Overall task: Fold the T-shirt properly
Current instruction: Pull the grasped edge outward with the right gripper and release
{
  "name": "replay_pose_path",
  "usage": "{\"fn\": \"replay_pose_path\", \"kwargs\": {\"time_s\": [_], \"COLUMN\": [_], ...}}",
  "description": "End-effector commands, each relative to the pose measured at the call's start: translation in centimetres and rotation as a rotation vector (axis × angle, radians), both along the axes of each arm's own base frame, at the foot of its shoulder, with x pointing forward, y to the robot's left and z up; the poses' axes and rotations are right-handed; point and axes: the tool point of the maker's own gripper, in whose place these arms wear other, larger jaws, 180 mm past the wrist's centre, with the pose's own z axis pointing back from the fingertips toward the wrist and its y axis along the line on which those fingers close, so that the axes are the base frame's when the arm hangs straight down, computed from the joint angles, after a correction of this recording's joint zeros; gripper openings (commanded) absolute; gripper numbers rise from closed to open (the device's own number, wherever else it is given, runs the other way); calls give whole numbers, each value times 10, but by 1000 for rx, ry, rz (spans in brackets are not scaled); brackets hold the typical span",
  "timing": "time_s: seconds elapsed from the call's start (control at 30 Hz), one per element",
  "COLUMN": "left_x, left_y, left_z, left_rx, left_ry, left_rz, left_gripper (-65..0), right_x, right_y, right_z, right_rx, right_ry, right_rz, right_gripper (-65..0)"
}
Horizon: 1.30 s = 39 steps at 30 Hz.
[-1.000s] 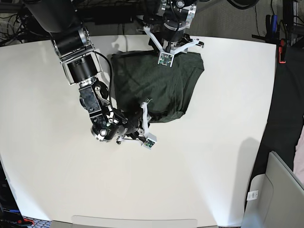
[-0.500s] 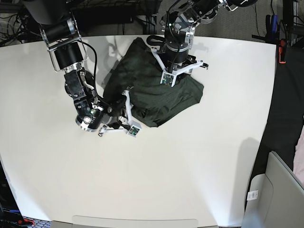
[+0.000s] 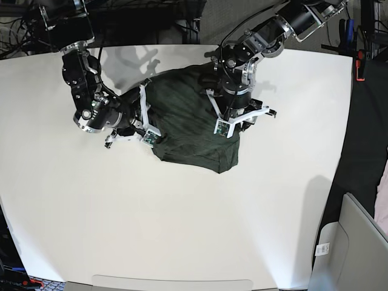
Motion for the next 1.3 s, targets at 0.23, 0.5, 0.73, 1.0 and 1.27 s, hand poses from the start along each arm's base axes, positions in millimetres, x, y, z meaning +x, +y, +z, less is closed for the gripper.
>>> {"fn": "replay_pose_path", "kwargs": {"time_s": [0.23,0.5,0.73,1.0,1.27], "left_x": [2,-55,-75,-83,-91], "left_y": [32,14,-30,-39,-30], "left_z": [55,47,37,17,-10], "left_rx": [-143,-237,-277,-240,-184], "left_ry": [-139,-58,35,98,161], "left_rz": [152,140,-21,-83,-72], "left_gripper": [-448,-448,-448,-448,-448], "right_x": [35,57,81,109,136], "right_y": [-28,0,32,41,61], "right_z": [53,58,49,32,37], "right_rx": [271,445,525,389,336], "right_ry": [-82,-35,45,-26,-145], "right_rz": [-185,-223,-248,-279,-260], "right_gripper": [-475,-475,-475,-475,-475]}}
